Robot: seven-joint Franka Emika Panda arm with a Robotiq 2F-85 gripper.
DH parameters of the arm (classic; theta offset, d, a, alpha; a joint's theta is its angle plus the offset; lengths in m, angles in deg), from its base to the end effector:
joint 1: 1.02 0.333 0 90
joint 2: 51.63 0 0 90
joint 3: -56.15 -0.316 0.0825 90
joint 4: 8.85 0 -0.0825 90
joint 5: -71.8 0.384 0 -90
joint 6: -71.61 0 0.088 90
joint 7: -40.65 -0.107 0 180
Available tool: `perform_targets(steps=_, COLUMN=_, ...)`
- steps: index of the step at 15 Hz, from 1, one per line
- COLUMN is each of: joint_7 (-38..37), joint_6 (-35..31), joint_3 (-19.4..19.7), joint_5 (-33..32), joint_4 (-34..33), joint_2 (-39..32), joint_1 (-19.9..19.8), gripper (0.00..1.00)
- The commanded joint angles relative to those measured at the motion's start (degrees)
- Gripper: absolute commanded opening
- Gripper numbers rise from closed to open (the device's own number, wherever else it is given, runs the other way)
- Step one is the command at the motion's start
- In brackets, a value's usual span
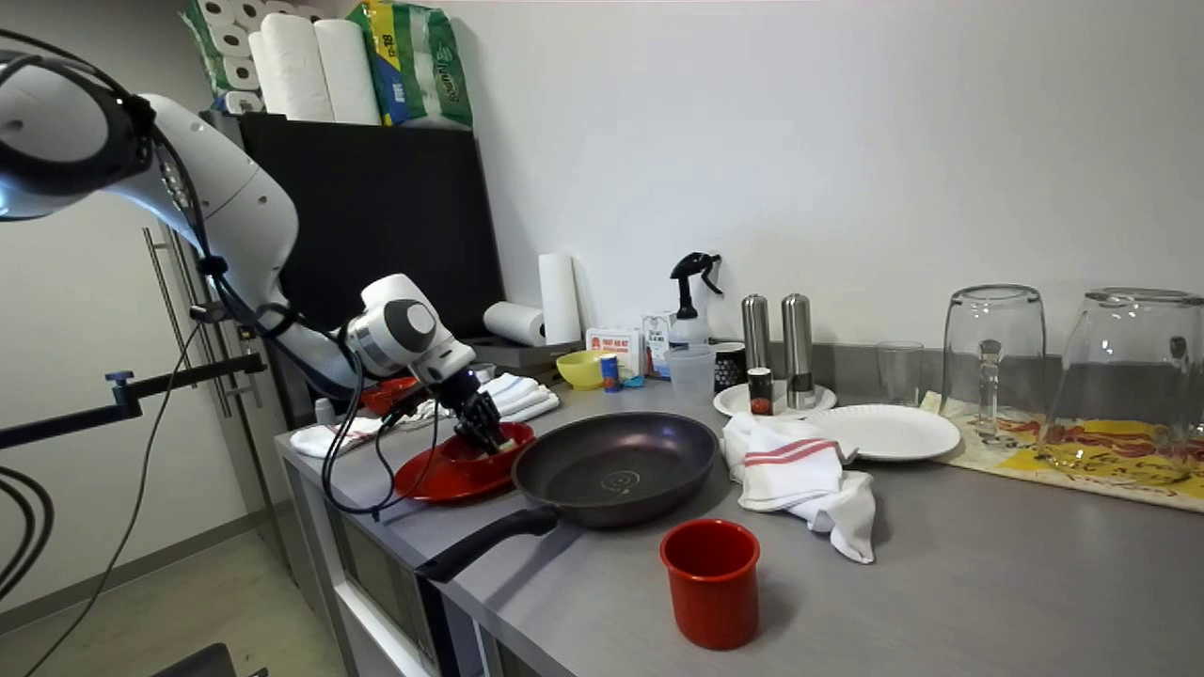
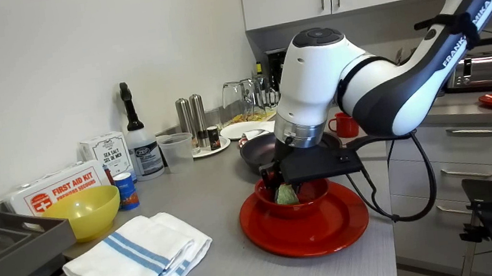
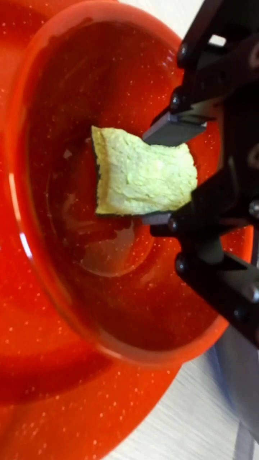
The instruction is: Use the sponge to wipe the red bowl
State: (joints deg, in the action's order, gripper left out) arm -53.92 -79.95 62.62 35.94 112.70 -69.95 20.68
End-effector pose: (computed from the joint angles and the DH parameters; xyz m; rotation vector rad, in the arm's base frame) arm 0.5670 0.1719 0.2771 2.7410 -1.2392 0.6448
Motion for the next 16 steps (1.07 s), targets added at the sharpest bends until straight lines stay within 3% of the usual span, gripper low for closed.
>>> perform_targets(steps=1, joint_7=-9.3, joint_6=-1.2, joint_3=0.8, joint_5=-9.0, joint_4=2.1, joint_2=2.2, joint_1=0.8, gripper=0.23)
perform_targets(steps=4, joint_7=-14.8, joint_6=-0.5, joint_3=-0.6, joint_5=-14.5, joint_4=2.2, joint_2=2.6, joint_1=-0.4, gripper=0.23)
perform_targets(steps=5, joint_7=-16.0, joint_6=-0.9, joint_3=1.4, joint_5=-15.2, joint_4=2.4, joint_2=2.6, joint_1=1.5, gripper=0.23)
perform_targets(steps=11, joint_7=-25.0, joint_6=0.1, joint_3=2.7, joint_5=-24.9, joint_4=1.8, joint_2=2.7, joint_1=2.6, gripper=0.23)
perform_targets(steps=13, joint_7=-26.1, joint_6=0.8, joint_3=2.7, joint_5=-26.3, joint_4=1.8, joint_2=2.3, joint_1=2.3, gripper=0.23)
perform_targets(steps=16, joint_7=-23.5, joint_6=1.1, joint_3=1.8, joint_5=-23.0, joint_4=2.7, joint_2=2.0, joint_1=1.1, gripper=0.23)
